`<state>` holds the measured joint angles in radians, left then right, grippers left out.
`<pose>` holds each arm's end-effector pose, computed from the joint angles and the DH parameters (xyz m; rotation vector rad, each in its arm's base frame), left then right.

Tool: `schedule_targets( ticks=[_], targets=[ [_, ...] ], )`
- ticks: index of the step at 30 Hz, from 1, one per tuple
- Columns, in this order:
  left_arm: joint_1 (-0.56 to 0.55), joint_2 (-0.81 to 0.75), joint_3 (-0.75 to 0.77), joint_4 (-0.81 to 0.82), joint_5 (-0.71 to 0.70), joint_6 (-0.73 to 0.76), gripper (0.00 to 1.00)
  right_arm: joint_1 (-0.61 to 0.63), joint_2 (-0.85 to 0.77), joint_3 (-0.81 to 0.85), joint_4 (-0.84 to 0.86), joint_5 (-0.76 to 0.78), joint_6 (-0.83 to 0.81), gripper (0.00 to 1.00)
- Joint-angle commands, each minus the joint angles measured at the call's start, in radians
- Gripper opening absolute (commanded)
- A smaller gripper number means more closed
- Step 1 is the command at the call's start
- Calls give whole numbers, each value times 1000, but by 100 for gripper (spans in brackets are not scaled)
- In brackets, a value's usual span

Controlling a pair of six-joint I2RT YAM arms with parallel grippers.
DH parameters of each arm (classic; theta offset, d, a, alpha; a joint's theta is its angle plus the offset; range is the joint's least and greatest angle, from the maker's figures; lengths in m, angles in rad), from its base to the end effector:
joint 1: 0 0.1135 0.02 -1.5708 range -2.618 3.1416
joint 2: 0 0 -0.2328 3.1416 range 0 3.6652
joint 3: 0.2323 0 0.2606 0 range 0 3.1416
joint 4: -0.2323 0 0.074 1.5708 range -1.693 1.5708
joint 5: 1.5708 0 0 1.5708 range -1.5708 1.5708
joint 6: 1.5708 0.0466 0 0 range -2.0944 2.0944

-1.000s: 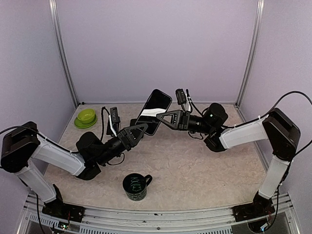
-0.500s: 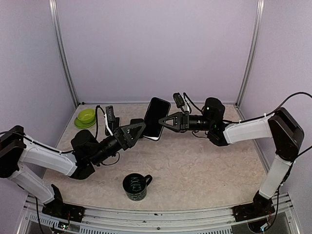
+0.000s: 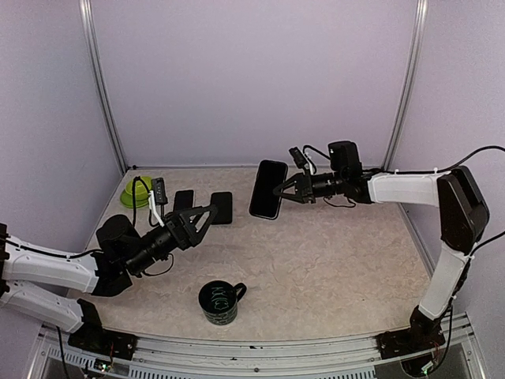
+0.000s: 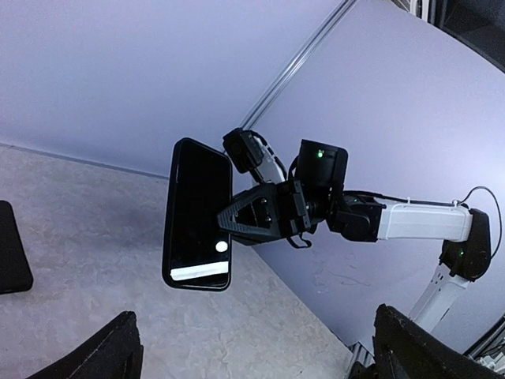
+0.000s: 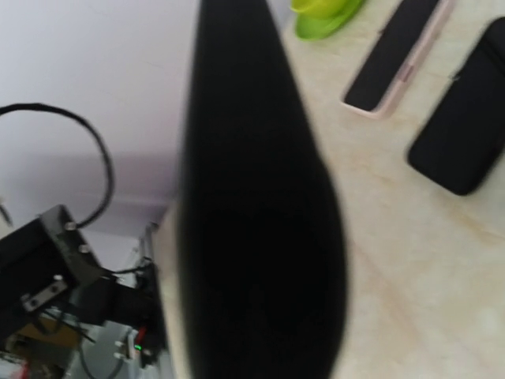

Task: Put the phone into the phone case
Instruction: Pass from the left arm to the right, then place the phone with the phone case at the center of the board.

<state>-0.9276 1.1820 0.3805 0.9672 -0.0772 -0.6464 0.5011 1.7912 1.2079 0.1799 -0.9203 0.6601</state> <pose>0.1649 -0.2140 0.2083 0.1448 1.5191 -1.2337 0.3414 0.2293 0.2109 -0.5133 2.1267 1.6149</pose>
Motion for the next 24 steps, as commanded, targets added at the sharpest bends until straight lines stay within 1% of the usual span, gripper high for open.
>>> schedule_targets(
  ticks=[1,3,7,11,16,20,24],
  targets=[
    [8,-71,-30,-124,-66,27,99,-26,80,119,-217,-33,-166,3],
    [7,-100,-44,-151,-77,27,99,-35,127,171,-267,-32,-194,4],
    [6,-156,-86,-154,-96,16,99,-47,222,276,-350,-20,-239,4],
    [6,-206,-113,-166,-110,8,99,-55,322,420,-453,-12,-289,4],
    [4,-240,-132,-194,-121,10,99,-70,444,558,-528,4,-313,5],
    [1,-282,-147,-219,-142,43,99,-89,537,654,-562,6,-314,5],
    [2,-334,-150,-279,-172,97,99,-99,615,756,-605,2,-322,5]
  ],
)
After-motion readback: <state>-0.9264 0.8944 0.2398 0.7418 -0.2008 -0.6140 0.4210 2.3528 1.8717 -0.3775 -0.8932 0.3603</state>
